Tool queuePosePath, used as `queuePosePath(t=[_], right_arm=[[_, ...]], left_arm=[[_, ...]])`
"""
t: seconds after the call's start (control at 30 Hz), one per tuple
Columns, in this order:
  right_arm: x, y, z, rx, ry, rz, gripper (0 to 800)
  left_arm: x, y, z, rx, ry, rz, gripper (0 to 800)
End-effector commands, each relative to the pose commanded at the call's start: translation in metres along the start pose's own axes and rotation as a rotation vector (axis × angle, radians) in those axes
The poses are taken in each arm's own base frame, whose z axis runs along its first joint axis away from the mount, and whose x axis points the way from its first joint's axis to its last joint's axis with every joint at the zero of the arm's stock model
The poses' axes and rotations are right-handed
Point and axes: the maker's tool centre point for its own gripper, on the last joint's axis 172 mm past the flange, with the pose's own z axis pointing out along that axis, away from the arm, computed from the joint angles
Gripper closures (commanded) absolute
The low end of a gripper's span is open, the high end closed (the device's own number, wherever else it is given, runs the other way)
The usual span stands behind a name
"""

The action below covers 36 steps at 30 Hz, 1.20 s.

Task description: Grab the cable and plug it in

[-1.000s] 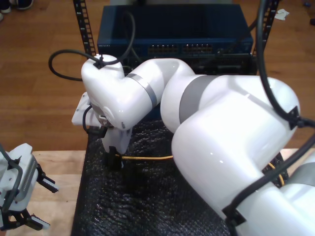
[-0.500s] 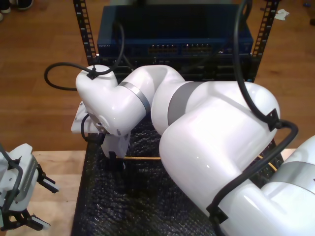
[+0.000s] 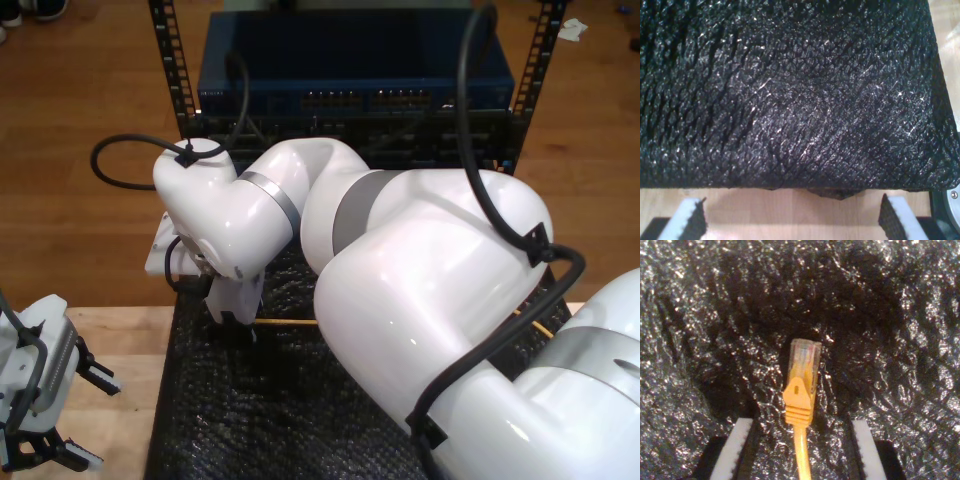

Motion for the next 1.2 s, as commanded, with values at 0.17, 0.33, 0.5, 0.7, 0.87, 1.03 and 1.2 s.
queuePosePath(t=[0.17, 0.33, 0.5, 0.7, 0.87, 1.03, 1.2], right_arm=[[0.0, 0.0, 0.0, 0.0, 0.0, 0.0, 460], [0.004, 0.004, -0.006, -0.012, 0.011, -0.002, 503], [0.008, 0.005, -0.01, -0.017, 0.017, -0.004, 513], [0.008, 0.003, -0.004, -0.011, 0.01, -0.007, 513], [0.008, 0.003, -0.004, -0.011, 0.01, -0.007, 535], [0.009, -0.001, -0.001, -0.009, 0.005, -0.015, 573], [0.007, 0.002, 0.0, -0.027, -0.009, -0.033, 611]], left_arm=[[0.0, 0.0, 0.0, 0.001, -0.001, 0.001, 0], [0.0, 0.0, -0.001, 0.001, -0.001, 0.001, 0], [0.0, 0.0, 0.0, 0.0, 0.0, 0.0, 0], [0.0, 0.0, 0.0, 0.001, -0.001, 0.001, 0], [0.0, 0.0, 0.0, 0.0, 0.0, 0.0, 0], [0.0, 0.0, 0.0, 0.0, 0.0, 0.0, 0], [0.0, 0.0, 0.0, 0.0, 0.0, 0.0, 0]])
